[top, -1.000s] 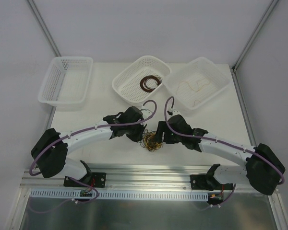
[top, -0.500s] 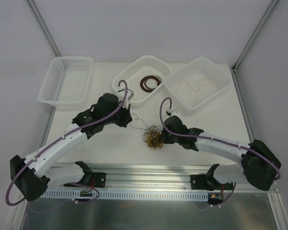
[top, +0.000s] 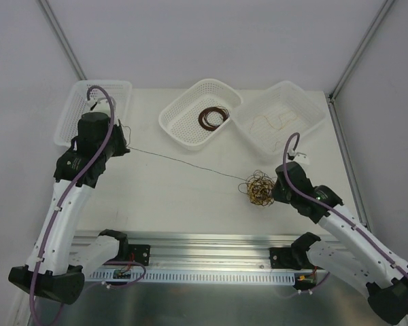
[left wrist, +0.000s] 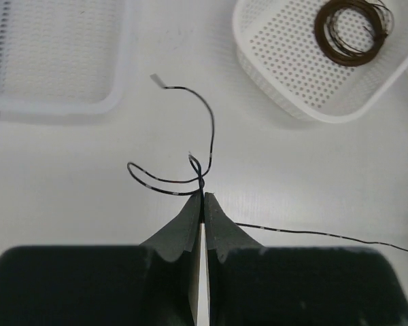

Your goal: Untangle the cables

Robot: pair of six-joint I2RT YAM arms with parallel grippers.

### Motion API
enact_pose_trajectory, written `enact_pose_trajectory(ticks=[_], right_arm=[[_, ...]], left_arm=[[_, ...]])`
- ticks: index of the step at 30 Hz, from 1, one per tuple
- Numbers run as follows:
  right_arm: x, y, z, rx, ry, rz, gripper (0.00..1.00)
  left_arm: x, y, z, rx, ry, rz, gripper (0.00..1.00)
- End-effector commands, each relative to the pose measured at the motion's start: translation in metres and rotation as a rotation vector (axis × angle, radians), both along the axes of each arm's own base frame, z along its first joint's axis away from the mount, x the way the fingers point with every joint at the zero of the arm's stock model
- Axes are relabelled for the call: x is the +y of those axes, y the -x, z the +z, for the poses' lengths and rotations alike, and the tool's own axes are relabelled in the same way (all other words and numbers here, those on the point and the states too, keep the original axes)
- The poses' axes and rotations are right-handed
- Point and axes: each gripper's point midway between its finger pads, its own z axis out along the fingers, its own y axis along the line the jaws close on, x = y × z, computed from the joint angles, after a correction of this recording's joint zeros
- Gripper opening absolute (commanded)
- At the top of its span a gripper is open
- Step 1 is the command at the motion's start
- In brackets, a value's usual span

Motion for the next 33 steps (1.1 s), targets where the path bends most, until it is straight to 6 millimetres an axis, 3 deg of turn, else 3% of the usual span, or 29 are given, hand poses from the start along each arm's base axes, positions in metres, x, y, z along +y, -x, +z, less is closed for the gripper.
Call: enact_pose_trajectory(ticks=[1, 2, 8, 10, 15, 17, 20, 23, 27, 30, 31, 33], right_arm=[[-0.04, 0.009, 0.027, -0.009, 0.114, -0.038, 0.01], [-0.043, 0.008, 0.039, -0.036, 0.102, -0.043, 0.01], [-0.064, 0.014, 0.061, -0.034, 0.132, -0.05, 0.01], [-0.053, 0.012, 0.071, -0.055, 0.072, -0.001, 0.01], [0.01, 0.012, 0.091, -0.093, -0.14, 0.294, 0.01], [0.025, 0.008, 0.09, -0.084, -0.194, 0.339, 0.01], [0.052, 0.007, 0.086, -0.062, -0.279, 0.426, 0.01], [0.07, 0.001, 0.075, -0.041, -0.27, 0.463, 0.01], [0.11, 0.0, 0.073, -0.03, -0.293, 0.559, 0.01], [0.125, -0.009, 0.066, -0.022, -0.27, 0.549, 0.13], [0.125, -0.01, 0.062, -0.005, -0.256, 0.53, 0.23], [0.119, -0.016, 0.054, 0.01, -0.214, 0.485, 0.37]], left_arm=[[0.046, 0.008, 0.009, 0.011, -0.044, 0.174, 0.0], [0.051, 0.008, 0.01, 0.012, -0.047, 0.189, 0.0], [0.075, 0.01, -0.005, 0.066, -0.034, 0.265, 0.0], [0.067, 0.011, -0.013, 0.084, -0.006, 0.236, 0.0], [0.04, 0.027, -0.074, 0.241, 0.1, 0.149, 0.0], [0.025, 0.036, -0.104, 0.318, 0.16, 0.099, 0.0], [0.002, 0.048, -0.129, 0.373, 0.266, 0.027, 0.0], [-0.018, 0.056, -0.135, 0.371, 0.351, -0.032, 0.12], [-0.042, 0.069, -0.13, 0.355, 0.416, -0.125, 0.53], [-0.059, 0.079, -0.124, 0.355, 0.46, -0.168, 0.69], [-0.064, 0.082, -0.122, 0.35, 0.474, -0.167, 0.79], [-0.078, 0.09, -0.119, 0.359, 0.48, -0.211, 0.84]])
